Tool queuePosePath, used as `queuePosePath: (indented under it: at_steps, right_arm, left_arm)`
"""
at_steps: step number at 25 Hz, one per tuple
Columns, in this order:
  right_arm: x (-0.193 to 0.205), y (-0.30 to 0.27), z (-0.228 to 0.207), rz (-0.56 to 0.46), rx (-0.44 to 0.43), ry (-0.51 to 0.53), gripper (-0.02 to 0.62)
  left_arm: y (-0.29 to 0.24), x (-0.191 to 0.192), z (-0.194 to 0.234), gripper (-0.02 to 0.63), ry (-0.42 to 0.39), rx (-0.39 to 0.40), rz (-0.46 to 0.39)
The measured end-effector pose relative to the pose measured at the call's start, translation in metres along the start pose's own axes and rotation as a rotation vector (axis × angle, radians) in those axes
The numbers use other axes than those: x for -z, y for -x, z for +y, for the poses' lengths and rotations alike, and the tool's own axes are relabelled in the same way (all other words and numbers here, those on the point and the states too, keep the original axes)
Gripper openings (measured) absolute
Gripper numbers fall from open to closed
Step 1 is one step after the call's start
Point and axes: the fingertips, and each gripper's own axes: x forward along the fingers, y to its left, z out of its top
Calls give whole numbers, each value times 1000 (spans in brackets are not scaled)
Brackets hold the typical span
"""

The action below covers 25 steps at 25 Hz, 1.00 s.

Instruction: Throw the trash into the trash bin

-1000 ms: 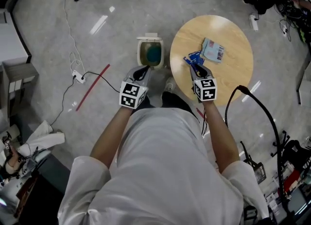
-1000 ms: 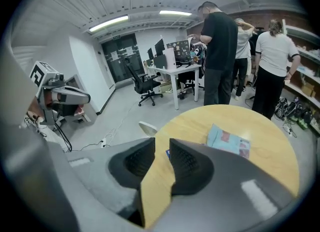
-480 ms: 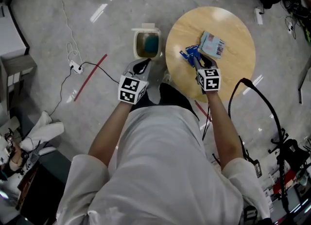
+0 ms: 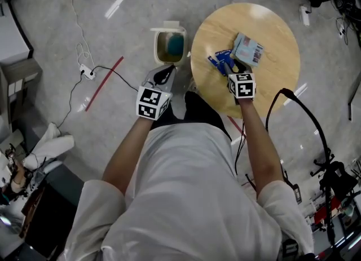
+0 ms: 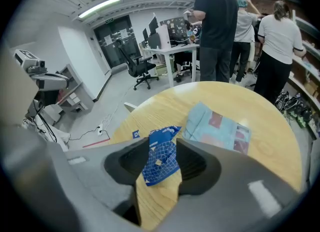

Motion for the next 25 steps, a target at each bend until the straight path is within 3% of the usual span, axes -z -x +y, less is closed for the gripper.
queuePosePath:
  at_steps: [6,14,25]
  right_arm:
    - [5,-23,-6,76,-17,29,224]
    - [15,-43,-10,183,-13,62,232]
    - [15,-49,-9,209,-2,90,119]
  left_arm:
    - [-4,13,11,5,25,-24,27]
    - [-3,19,19,5,57,-53,36]
    - [-3,31,22,5,85,-70,44]
